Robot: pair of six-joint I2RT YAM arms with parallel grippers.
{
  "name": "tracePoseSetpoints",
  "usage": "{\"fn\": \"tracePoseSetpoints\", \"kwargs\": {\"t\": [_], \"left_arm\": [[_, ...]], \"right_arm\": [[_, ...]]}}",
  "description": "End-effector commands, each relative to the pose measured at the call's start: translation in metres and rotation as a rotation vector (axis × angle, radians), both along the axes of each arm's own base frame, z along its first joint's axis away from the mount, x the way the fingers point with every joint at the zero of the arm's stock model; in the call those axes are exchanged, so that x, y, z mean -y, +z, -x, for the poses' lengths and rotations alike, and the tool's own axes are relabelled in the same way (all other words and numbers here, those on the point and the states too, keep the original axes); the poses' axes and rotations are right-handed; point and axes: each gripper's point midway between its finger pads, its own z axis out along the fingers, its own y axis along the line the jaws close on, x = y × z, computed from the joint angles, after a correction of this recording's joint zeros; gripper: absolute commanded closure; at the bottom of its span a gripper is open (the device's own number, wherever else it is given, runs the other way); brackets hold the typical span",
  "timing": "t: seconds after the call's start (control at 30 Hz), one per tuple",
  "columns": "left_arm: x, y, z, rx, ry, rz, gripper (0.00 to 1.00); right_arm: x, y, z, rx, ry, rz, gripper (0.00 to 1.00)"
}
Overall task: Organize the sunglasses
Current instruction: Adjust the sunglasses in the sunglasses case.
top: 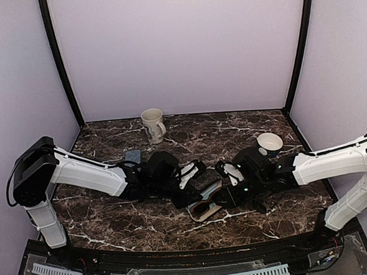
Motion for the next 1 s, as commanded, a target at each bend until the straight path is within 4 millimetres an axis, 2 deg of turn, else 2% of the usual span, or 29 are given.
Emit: {"fn": "tracePoseSetpoints", "kwargs": {"t": [0.0, 0.2, 0.47, 0.83, 0.97], "left_arm": [[-0.004, 0.007, 0.007, 0.007, -0.008, -0.013, 0.7], [-0.005, 0.007, 0.006, 0.009, -0.004, -0.012, 0.7], [-0.003, 0.009, 0.005, 0.014, -0.005, -0.007, 0.71], [-0.003, 0.006, 0.006, 0.009, -0.01, -0.01, 0.71], [-0.003, 0.006, 0.006, 0.008, -0.011, -0.01, 0.71]], "right_arm": [[-0.015, 0.017, -0.01, 0.059, -0.044, -0.104, 0.64], [-0.025, 0.02, -0.017, 0.114, -0.073, -0.128, 0.62], [-0.038, 0.008, -0.022, 0.172, -0.078, -0.114, 0.65], [-0.046, 0.001, -0.023, 0.3, -0.075, -0.065, 0.69], [-0.044, -0.007, -0.026, 0.322, -0.07, -0.015, 0.7]]}}
